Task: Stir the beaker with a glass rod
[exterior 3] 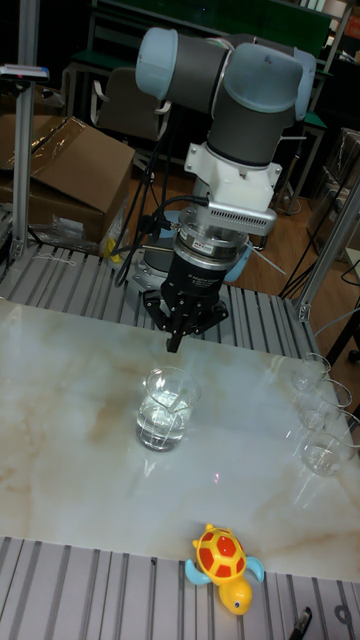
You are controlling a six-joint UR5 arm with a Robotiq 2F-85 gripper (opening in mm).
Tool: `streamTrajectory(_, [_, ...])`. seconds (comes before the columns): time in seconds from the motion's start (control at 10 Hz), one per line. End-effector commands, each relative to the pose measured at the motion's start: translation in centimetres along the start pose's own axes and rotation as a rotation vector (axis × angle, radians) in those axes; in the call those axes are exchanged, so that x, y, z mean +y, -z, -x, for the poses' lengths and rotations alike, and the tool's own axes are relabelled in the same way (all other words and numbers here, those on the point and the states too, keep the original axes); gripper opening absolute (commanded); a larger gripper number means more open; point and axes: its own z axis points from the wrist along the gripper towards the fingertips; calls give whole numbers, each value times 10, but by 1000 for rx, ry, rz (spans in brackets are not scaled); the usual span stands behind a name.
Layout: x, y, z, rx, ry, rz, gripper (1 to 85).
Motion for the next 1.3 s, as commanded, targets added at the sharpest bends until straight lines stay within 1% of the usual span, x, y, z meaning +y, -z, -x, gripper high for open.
streamTrajectory(0.0, [4,1,1,-5,-5,17,110])
streamTrajectory(0.6, [4,1,1,-5,-7,17,110])
streamTrajectory(0.7, [3,2,1,-1,-15,11,170])
streamTrajectory(0.8, [4,3,1,-3,-18,14,203])
streamTrajectory(0.9, [7,5,2,-14,-20,31,250])
streamTrajectory(1.0, [14,7,3,-18,-29,56,330])
streamTrajectory(1.2, [20,20,-1,4,-58,59,337])
